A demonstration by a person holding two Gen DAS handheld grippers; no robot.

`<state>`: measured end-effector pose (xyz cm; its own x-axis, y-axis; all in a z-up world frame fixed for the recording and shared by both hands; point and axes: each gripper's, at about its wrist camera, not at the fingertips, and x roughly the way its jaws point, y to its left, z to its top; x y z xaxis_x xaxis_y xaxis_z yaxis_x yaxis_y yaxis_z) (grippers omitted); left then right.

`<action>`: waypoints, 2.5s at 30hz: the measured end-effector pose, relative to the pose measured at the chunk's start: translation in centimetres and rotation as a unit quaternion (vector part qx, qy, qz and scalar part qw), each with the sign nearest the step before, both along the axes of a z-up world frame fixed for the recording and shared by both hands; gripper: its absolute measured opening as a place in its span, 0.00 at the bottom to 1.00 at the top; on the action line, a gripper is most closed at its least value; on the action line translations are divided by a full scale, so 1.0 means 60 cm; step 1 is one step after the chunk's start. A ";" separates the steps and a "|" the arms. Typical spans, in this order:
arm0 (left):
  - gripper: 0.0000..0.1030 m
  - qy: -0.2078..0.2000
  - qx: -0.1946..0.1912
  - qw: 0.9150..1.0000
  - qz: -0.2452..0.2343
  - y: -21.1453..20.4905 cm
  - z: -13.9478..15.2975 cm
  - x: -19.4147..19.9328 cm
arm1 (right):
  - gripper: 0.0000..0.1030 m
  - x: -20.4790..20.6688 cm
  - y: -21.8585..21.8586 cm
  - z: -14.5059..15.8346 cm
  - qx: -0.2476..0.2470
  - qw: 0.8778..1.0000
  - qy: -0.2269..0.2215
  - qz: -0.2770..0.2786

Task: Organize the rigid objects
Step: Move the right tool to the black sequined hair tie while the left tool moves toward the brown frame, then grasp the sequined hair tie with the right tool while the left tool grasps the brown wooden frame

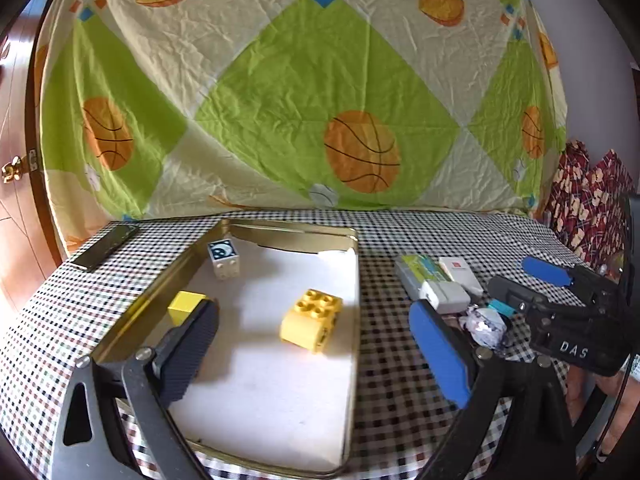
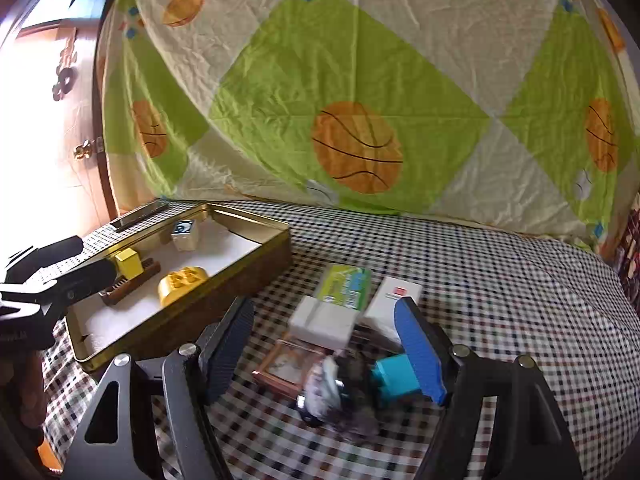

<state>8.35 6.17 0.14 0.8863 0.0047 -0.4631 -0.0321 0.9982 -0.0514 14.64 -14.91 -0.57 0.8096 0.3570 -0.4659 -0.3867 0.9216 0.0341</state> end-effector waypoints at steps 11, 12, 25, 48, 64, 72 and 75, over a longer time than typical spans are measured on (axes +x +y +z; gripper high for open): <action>0.95 0.050 0.045 0.997 -0.042 -0.119 -0.041 0.043 | 0.73 0.016 -0.057 -0.019 0.011 0.999 0.038 -0.016; 0.95 0.050 0.043 0.997 -0.040 -0.118 -0.041 0.043 | 0.73 0.014 -0.051 -0.018 0.007 0.999 0.038 -0.009; 0.96 0.025 0.036 0.999 -0.021 -0.104 -0.033 0.032 | 0.85 0.000 -0.061 -0.015 -0.010 0.997 0.024 -0.071; 0.97 -0.021 -0.005 0.999 0.046 -0.057 -0.026 0.012 | 0.90 -0.003 0.019 -0.034 -0.119 0.993 0.027 0.007; 0.99 -0.018 -0.005 0.999 0.042 -0.060 -0.026 0.013 | 0.53 0.032 0.061 -0.086 -0.163 0.973 0.138 0.088; 0.96 -0.020 0.024 0.999 0.013 -0.085 -0.025 0.015 | 0.44 0.029 0.026 -0.066 -0.094 0.984 0.125 0.088; 0.80 -0.012 0.038 0.999 -0.006 -0.100 -0.026 0.021 | 0.44 0.009 0.008 -0.047 -0.077 0.992 0.079 0.058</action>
<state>9.61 0.19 -1.42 0.8974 0.0284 -0.4402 -0.0194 0.9995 0.0249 15.16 -14.43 -3.42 0.6796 0.3578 -0.6404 -0.4910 0.8705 -0.0346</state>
